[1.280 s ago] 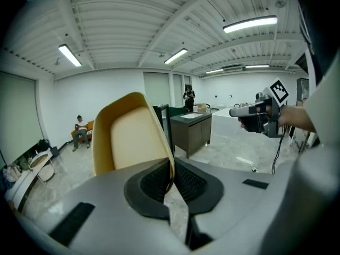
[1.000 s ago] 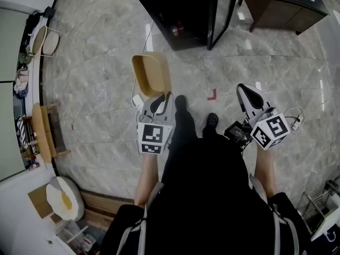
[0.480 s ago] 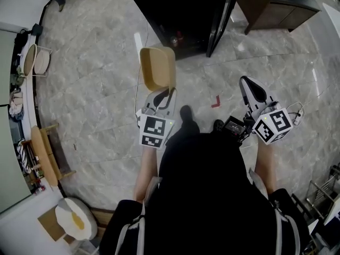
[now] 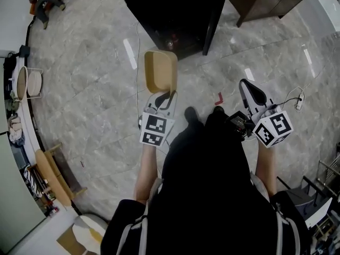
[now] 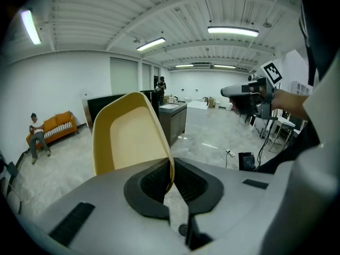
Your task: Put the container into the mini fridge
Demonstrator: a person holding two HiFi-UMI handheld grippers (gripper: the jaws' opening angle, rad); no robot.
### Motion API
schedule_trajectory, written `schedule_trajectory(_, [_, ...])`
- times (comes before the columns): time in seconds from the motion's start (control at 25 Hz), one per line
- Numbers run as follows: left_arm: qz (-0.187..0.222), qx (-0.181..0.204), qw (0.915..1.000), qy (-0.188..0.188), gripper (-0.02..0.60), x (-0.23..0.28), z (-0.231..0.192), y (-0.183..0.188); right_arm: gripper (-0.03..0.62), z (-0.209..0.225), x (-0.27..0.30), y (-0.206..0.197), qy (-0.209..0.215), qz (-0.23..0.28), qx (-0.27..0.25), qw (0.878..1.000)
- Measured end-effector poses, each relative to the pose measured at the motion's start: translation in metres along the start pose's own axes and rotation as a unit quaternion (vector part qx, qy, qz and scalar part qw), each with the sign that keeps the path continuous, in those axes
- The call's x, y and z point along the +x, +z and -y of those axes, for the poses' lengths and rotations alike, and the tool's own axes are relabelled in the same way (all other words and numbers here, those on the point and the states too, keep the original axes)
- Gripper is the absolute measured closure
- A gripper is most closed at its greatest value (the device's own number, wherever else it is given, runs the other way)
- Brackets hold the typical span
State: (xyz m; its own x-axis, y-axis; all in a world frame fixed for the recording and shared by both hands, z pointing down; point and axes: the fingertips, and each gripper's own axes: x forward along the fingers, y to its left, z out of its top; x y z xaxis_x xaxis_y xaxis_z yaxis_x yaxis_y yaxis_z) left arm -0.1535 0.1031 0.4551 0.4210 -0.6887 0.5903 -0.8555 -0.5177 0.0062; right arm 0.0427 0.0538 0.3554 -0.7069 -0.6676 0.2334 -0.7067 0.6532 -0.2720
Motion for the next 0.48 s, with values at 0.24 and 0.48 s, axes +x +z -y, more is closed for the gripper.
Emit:
schedule_trajectory(0.24, [-0.011,0.005,0.9995,-0.029,0.538,0.026,-0.003,0.002,0.576,0.01,0.006,-0.007,-0.019,-0.014,0.011,1.0])
schedule_trajectory(0.48, [-0.029,0.004,0.9988,-0.039,0.538,0.062,-0.013,0.008,0.576,0.034,0.03,-0.003,-0.015,-0.013,0.018,1.0])
